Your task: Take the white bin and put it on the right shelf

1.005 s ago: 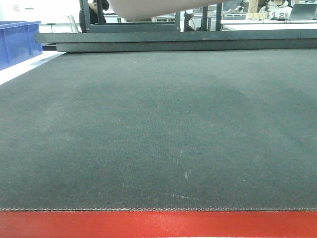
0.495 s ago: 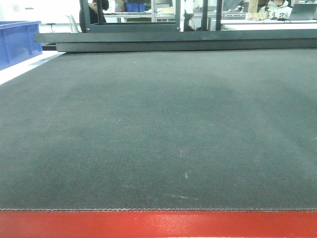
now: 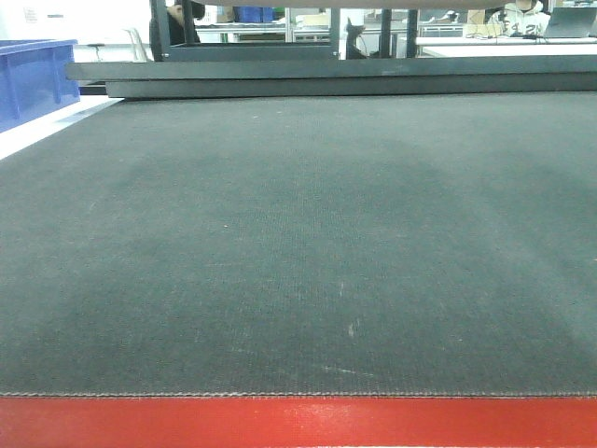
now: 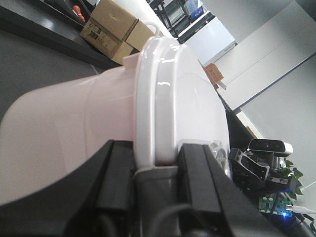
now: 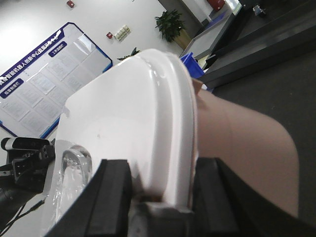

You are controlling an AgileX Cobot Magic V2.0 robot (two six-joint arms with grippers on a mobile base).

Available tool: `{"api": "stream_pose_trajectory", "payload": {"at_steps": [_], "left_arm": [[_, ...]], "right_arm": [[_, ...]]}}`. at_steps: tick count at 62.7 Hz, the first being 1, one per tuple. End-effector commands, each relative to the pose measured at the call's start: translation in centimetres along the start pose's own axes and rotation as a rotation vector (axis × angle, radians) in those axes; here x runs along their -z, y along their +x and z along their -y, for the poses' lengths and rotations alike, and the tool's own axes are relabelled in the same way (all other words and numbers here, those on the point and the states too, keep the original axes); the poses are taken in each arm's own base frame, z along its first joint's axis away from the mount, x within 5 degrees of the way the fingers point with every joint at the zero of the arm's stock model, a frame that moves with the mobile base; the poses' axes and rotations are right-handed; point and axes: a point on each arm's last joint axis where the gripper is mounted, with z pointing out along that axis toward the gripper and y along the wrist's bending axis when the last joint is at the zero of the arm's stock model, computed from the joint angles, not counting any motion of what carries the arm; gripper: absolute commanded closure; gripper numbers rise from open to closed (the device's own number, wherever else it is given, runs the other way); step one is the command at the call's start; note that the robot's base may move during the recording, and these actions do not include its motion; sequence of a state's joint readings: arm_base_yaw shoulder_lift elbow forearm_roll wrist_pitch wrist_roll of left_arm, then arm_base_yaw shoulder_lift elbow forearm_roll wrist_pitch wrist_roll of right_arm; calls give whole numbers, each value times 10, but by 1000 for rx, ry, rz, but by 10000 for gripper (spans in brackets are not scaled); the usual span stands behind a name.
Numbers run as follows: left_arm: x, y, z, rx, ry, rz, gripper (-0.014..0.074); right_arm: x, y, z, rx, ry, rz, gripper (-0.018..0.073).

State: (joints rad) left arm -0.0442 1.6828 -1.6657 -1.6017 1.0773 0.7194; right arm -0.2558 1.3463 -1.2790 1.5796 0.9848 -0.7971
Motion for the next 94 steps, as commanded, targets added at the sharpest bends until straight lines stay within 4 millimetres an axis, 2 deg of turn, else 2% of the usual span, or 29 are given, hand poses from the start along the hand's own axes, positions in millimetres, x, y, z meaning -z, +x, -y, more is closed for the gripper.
{"api": "stream_pose_trajectory", "payload": {"at_steps": [1, 94], "left_arm": [[-1, 12, 62, -64, 286, -133, 722], [-1, 12, 62, -63, 284, -131, 722]], "right_arm": [[7, 11, -53, 33, -321, -143, 505], [6, 11, -53, 32, -317, -138, 505]]}}
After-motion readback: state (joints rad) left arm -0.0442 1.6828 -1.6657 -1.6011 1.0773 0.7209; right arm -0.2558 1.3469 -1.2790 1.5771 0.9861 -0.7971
